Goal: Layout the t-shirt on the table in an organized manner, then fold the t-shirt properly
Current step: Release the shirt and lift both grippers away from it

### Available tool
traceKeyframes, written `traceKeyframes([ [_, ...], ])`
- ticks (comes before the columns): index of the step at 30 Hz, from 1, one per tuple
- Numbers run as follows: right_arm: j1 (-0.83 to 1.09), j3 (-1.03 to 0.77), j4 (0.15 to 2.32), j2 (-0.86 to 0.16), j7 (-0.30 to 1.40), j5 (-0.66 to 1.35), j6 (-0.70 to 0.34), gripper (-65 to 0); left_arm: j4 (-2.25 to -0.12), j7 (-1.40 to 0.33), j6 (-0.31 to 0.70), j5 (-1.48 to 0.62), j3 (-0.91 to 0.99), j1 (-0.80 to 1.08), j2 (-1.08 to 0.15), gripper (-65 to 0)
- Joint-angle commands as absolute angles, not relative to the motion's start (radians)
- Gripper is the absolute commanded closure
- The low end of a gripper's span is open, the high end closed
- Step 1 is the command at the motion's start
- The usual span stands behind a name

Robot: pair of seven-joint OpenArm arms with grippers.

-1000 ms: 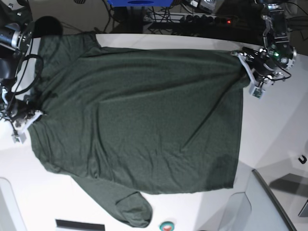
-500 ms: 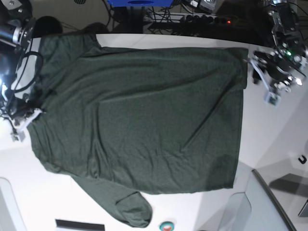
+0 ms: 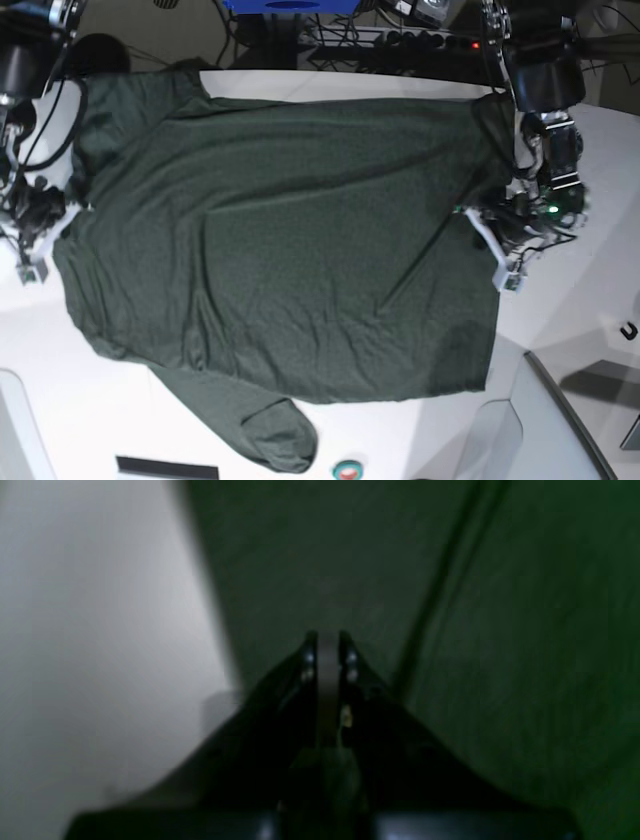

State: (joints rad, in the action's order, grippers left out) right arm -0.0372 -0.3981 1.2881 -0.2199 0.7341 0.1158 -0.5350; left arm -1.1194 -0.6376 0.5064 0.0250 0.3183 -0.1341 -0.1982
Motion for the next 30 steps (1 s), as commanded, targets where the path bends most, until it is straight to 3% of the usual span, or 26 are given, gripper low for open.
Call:
traceKeyframes([
  [1, -0.047, -0.400, 1.320, -0.226, 0.710, 0.128, -0.538, -0.2, -1.093, -0.591, 0.476, 0.025, 0.300, -0.151, -0.214, 0.0],
  [4, -0.021, -0.400, 1.334, -0.222, 0.707, 0.128, -0.538, -0.2, -0.990, -0.518, 0.429, 0.025, 0.239, -0.180, -0.228, 0.0],
  [11, 0.024, -0.406, 1.337, -0.222, 0.707, 0.128, -0.538, -0.2, -0.840, -0.429, 0.427, 0.024, 0.216, -0.251, -0.268, 0.0],
  [18, 0.041, -0.407, 1.349, -0.222, 0.705, 0.130, -0.538, -0.2, -0.846, -0.433, 0.427, 0.025, 0.219, -0.269, -0.274, 0.0],
  [23, 0.151, -0.410, 1.508, -0.223, 0.705, 0.127, -0.538, -1.5, -1.004, -0.440, 0.427, 0.019, 0.232, -0.211, -0.277, 0.0],
  [28, 0.328, -0.437, 1.652, -0.220, 0.705, 0.130, -0.535, -23.1, -1.231, -0.553, 0.433, 0.015, 0.354, -0.139, -0.289, 0.0],
  [30, 0.357, -0.478, 1.656, -0.185, 0.699, 0.130, -0.536, -27.3, -1.310, -0.578, 0.435, 0.015, 0.406, -0.091, -0.294, 0.0],
])
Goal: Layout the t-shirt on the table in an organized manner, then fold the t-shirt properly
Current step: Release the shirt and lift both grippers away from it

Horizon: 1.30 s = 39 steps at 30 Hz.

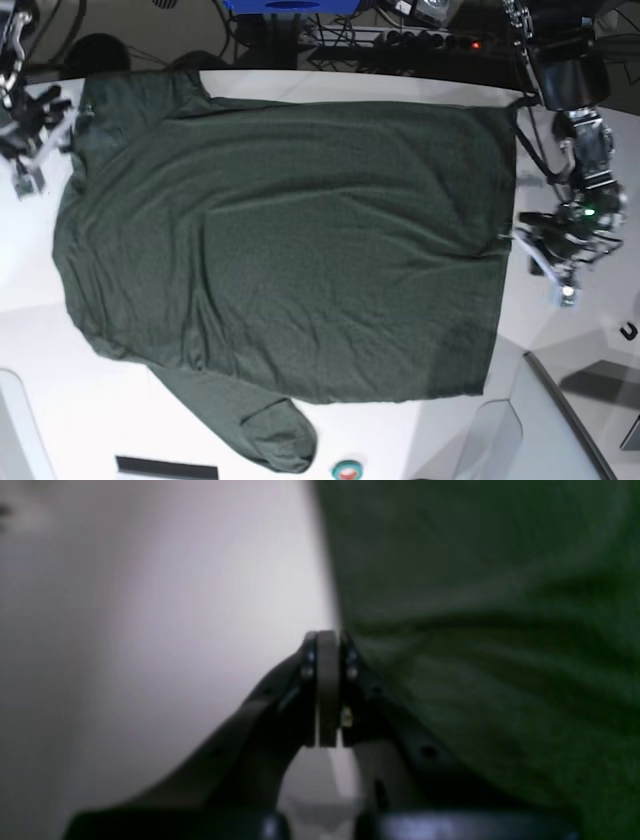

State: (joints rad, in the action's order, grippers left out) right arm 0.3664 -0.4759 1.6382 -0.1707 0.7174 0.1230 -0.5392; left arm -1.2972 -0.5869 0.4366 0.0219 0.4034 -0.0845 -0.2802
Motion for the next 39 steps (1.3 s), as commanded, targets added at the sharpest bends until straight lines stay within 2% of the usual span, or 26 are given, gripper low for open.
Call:
traceKeyframes([
  [1, 0.363, -0.504, 1.652, -0.173, 0.687, 0.128, -0.538, -27.6, -1.353, -0.576, 0.435, 0.015, 0.430, -0.065, -0.294, 0.0],
  [6, 0.395, -0.527, 1.564, -0.168, 0.667, 0.130, -0.539, -27.9, -1.515, -0.575, 0.547, 0.013, 0.545, 0.093, -0.285, 0.0],
  [9, 0.390, -0.530, 1.509, -0.165, 0.665, 0.130, -0.595, -27.9, -1.527, -0.573, 0.608, 0.012, 0.611, 0.163, -0.285, 0.0],
  [13, 0.383, -0.536, 1.495, -0.154, 0.671, 0.130, -0.664, -27.9, -1.521, -0.573, 0.665, -0.079, 0.702, 0.226, -0.286, -3.8],
  [18, 0.384, -0.529, 1.497, -0.130, 0.671, 0.130, -0.679, -27.9, -1.520, -0.573, 0.674, -0.140, 0.743, 0.282, -0.294, -7.2],
  [26, 0.377, -0.527, 1.455, -0.110, 0.673, 0.128, -0.680, -26.7, -1.520, -0.573, 0.674, -0.139, 0.745, 0.283, -0.291, -6.9],
  [28, 0.384, -0.527, 1.457, -0.110, 0.673, 0.128, -0.696, -18.9, -1.520, -0.573, 0.674, -0.139, 0.745, 0.283, -0.289, -6.7],
  [30, 0.389, -0.527, 1.465, -0.108, 0.680, 0.128, -0.698, -5.7, -1.520, -0.573, 0.674, -0.139, 0.745, 0.283, -0.289, -6.7],
  [31, 0.387, -0.530, 1.471, -0.108, 0.702, 0.128, -0.698, -1.1, -1.520, -0.573, 0.674, -0.139, 0.743, 0.283, -0.289, -6.7],
  [39, 0.381, -0.527, 1.649, -0.108, 0.816, 0.128, -0.698, -0.9, -1.520, -0.573, 0.674, -0.139, 0.739, 0.282, -0.288, -6.6],
])
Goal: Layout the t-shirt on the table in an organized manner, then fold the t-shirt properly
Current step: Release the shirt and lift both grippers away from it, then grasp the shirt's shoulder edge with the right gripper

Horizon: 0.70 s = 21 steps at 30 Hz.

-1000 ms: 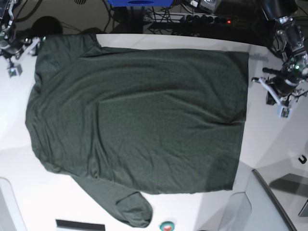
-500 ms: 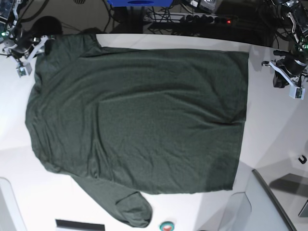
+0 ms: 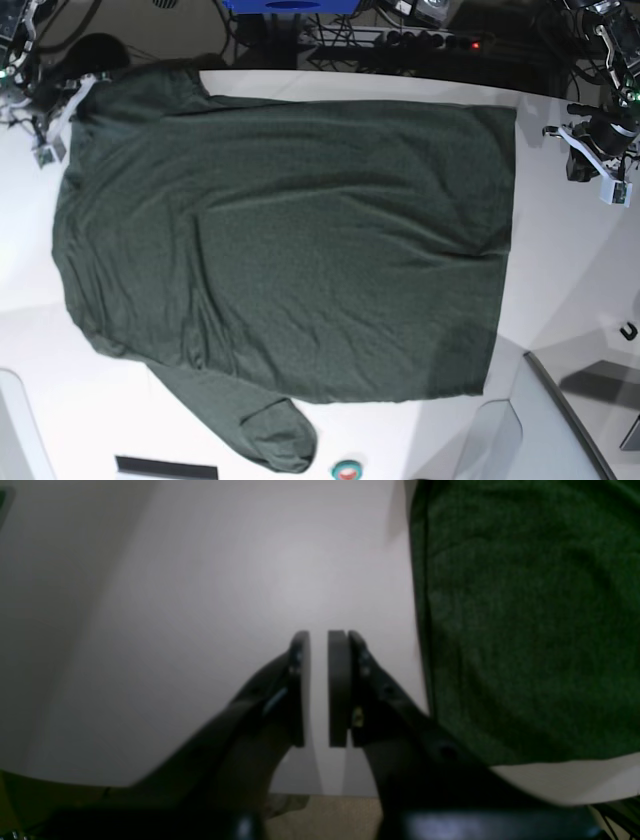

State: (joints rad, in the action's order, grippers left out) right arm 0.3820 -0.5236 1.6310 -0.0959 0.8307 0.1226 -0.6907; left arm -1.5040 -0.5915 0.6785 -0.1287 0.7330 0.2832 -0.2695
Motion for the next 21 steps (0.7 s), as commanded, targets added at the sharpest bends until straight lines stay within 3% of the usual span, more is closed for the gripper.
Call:
traceKeyframes([
  [1, 0.375, -0.527, 1.678, -0.108, 0.835, 0.128, -0.698, -0.9, -1.520, -0.573, 0.674, -0.139, 0.739, 0.282, -0.288, -6.6],
  [6, 0.343, -0.521, 1.793, -0.108, 0.921, 0.127, -0.698, -0.9, -1.520, -0.573, 0.674, -0.139, 0.739, 0.282, -0.286, -6.6],
  [12, 0.262, -0.380, 1.922, -0.108, 1.066, 0.125, -0.698, -0.8, -1.520, -0.573, 0.674, -0.139, 0.737, 0.278, -0.286, -6.4],
  [21, 0.064, -0.188, 1.919, -0.059, 1.214, 0.124, -0.698, -0.8, -1.520, -0.573, 0.674, -0.139, 0.737, 0.280, -0.286, -6.4],
])
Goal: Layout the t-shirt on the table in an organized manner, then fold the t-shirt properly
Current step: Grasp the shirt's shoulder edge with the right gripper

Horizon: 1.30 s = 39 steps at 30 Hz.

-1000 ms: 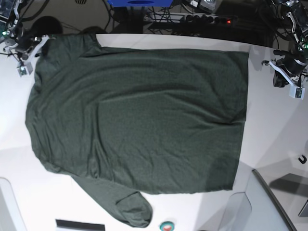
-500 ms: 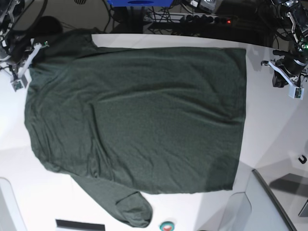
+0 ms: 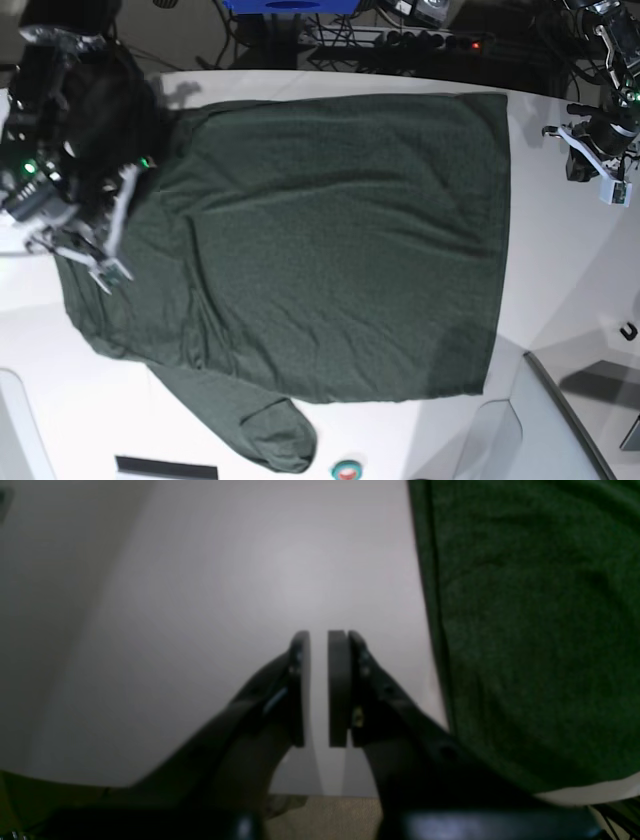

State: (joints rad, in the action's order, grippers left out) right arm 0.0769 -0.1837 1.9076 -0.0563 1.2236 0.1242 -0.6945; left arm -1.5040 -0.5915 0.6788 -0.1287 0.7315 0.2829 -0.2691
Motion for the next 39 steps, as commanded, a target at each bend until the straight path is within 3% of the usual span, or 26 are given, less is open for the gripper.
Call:
traceKeyframes([
  [1, 0.047, -0.165, 1.905, -0.058, 1.214, 0.124, -0.698, -0.8, -1.520, -0.573, 0.674, -0.139, 0.737, 0.280, -0.286, -6.4],
  [8, -0.093, -0.042, 1.606, -0.022, 1.124, 0.127, -0.645, -2.9, -1.520, -0.573, 0.674, -0.139, 0.737, 0.282, -0.286, -6.4],
  [11, -0.145, -0.033, 1.471, -0.018, 1.093, 0.124, -0.633, -17.9, -1.520, -0.573, 0.674, -0.139, 0.737, 0.282, -0.286, -6.4],
  [13, -0.145, -0.044, 1.488, -0.025, 1.093, 0.124, -0.634, -30.5, -1.520, -0.573, 0.674, -0.139, 0.737, 0.282, -0.286, -6.4],
  [15, -0.096, -0.076, 1.578, -0.065, 1.121, 0.124, -0.636, -38.4, -1.520, -0.573, 0.674, -0.139, 0.737, 0.282, -0.286, -6.4],
  [20, 0.139, -0.154, 1.817, -0.137, 1.136, 0.124, -0.636, -39.5, -1.520, -0.573, 0.674, -0.139, 0.737, 0.282, -0.289, -6.4],
  [27, 0.398, -0.160, 1.716, -0.145, 0.906, 0.122, -0.634, -39.6, -1.520, -0.573, 0.674, -0.139, 0.737, 0.274, -0.292, -6.4],
  [39, 0.427, -0.156, 1.527, -0.143, 0.782, 0.122, -0.634, -36.8, -1.520, -0.573, 0.674, -0.139, 0.737, 0.280, -0.294, -6.4],
])
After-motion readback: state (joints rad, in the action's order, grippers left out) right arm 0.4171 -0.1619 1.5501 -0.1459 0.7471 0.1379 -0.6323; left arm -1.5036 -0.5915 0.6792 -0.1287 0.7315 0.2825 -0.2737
